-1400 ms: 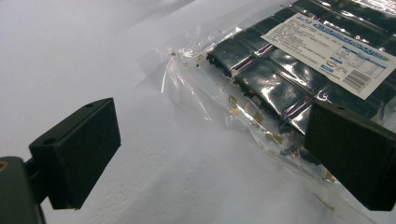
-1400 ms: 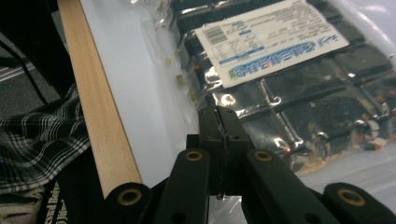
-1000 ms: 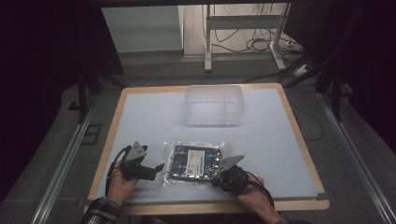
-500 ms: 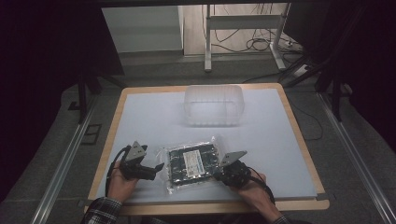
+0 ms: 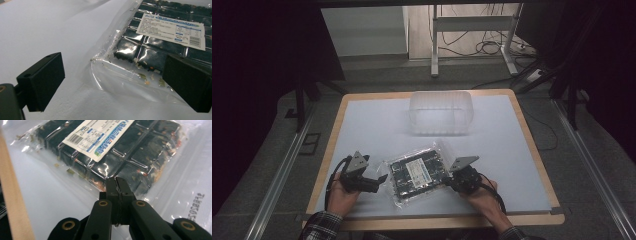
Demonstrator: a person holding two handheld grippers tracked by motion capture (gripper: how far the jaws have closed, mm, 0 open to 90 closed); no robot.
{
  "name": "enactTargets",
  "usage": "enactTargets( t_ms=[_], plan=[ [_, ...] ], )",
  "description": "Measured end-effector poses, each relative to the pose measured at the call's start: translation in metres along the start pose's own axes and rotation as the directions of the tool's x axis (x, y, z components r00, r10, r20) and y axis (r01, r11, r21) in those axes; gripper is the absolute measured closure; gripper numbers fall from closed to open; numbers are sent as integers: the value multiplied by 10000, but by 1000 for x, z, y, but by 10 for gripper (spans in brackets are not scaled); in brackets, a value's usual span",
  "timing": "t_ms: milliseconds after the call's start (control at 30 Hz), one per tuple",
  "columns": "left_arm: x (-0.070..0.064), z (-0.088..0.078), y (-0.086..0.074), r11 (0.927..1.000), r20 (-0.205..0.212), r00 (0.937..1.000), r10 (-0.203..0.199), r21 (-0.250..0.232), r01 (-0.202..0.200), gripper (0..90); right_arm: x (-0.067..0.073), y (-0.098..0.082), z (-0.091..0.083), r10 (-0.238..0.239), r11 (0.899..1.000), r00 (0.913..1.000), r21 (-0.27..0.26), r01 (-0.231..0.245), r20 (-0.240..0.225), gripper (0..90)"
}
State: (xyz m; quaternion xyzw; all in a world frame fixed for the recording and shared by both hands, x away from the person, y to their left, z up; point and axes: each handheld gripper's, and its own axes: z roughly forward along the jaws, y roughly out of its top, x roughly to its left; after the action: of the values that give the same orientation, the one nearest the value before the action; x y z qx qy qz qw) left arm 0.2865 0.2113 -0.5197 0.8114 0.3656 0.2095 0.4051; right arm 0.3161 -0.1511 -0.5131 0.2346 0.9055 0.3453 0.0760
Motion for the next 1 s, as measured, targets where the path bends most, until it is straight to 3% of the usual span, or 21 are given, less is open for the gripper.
enactTargets(
  t_ms=[300,467,633,1000],
  plan=[
    [0,0,0,10000,-13,10000,19,-2,-19,40,-7,3,2,26,10000,9997,-34,-25,232,887],
    [0,-1,0,10000,-29,10000,48,7,-48,41,-4,5,0,34,9999,9999,-144,-33,99,858],
    [-1,-1,0,10000,-115,9999,66,-40,-66,41,-7,4,-3,458,9988,9989,-192,-459,-85,826],
    [-2,-2,1,9999,-140,9999,79,-74,-80,41,-16,20,-10,437,9979,9990,-473,-440,-80,792]
  ],
)
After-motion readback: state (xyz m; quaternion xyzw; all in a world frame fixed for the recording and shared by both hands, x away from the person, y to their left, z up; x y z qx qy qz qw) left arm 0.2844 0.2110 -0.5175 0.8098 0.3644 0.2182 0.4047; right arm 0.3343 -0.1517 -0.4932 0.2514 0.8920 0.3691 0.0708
